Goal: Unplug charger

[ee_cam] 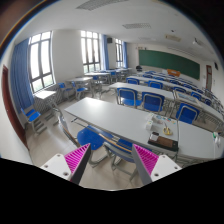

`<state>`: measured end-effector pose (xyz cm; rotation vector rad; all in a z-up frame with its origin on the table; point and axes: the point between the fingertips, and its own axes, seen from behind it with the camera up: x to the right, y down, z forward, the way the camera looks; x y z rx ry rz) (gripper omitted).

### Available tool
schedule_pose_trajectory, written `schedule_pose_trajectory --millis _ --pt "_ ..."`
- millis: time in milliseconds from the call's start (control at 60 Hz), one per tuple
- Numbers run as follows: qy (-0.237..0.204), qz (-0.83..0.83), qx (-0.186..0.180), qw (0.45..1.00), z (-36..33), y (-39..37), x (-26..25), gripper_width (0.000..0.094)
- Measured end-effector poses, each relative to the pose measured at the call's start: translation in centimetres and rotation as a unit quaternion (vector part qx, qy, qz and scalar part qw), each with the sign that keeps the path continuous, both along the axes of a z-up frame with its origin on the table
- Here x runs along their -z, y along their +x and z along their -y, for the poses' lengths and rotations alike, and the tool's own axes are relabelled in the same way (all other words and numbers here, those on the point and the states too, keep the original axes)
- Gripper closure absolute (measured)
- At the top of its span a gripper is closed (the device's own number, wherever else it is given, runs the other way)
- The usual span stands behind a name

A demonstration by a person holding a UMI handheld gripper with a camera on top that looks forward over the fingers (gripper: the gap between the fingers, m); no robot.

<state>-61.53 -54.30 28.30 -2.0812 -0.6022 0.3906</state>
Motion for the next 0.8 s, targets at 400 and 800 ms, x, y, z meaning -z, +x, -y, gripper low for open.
schedule_pose_trajectory --millis 400,800 --pt "-0.018 0.018 0.107 0.994 -7.5 1.6 8.2 0.0100" --pt "0.049 0.049 0.244 0.967 -26.3 9.7 18.9 0.0099"
